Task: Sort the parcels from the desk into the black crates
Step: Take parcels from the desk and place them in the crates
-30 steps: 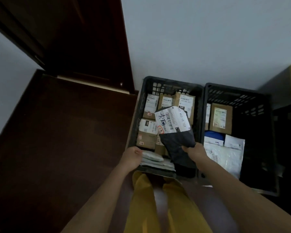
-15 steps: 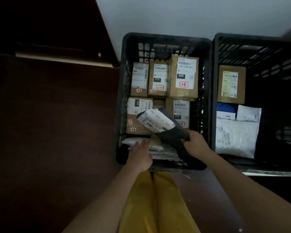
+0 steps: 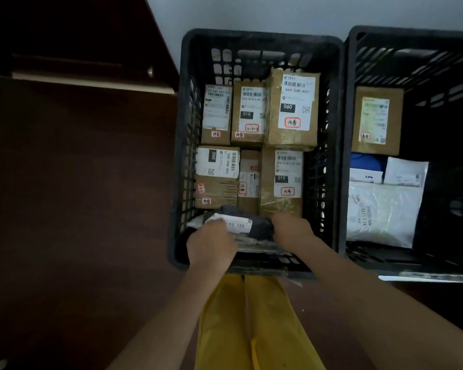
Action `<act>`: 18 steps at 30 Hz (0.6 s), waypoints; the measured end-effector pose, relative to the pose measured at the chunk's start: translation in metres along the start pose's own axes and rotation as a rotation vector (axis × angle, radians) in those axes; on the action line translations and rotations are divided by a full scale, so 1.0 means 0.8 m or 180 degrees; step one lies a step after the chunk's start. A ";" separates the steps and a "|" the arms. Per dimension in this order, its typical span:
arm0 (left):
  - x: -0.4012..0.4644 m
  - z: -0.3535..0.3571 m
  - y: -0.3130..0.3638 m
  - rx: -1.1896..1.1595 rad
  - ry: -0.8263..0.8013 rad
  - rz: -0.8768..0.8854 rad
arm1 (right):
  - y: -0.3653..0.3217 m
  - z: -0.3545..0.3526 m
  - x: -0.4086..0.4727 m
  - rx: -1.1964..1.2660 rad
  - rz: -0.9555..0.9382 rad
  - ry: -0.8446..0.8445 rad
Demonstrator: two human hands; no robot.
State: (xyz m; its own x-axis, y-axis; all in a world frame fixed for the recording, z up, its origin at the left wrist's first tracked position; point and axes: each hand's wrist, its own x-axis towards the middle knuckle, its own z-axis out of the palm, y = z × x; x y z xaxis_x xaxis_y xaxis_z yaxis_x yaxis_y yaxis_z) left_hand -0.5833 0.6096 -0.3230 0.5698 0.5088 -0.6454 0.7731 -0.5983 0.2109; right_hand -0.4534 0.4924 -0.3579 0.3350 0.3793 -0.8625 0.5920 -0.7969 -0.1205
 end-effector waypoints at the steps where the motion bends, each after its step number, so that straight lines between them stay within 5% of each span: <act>1: -0.004 -0.003 0.002 0.0089 0.0410 0.0220 | -0.005 0.004 0.004 -0.0038 0.0011 -0.0005; 3: 0.000 0.006 -0.001 0.0255 0.0702 0.0776 | -0.013 0.008 0.010 -0.0100 -0.0033 -0.0004; 6: 0.024 0.024 -0.009 0.0832 0.0184 0.1218 | -0.011 0.013 0.017 -0.0134 -0.0247 -0.0095; 13: 0.060 0.013 0.011 0.1419 -0.0892 0.0798 | 0.042 0.033 0.007 0.1004 -0.0639 -0.0530; 18: 0.069 0.014 0.011 0.1491 -0.0864 0.0453 | 0.024 0.035 0.025 0.0900 -0.0679 -0.0676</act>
State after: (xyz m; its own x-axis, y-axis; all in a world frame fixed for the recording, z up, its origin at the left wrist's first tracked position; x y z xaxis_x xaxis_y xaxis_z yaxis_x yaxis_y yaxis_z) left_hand -0.5484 0.6254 -0.3651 0.5194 0.2623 -0.8132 0.4521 -0.8920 0.0010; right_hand -0.4556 0.4713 -0.3916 0.0503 0.4679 -0.8823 0.3971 -0.8200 -0.4122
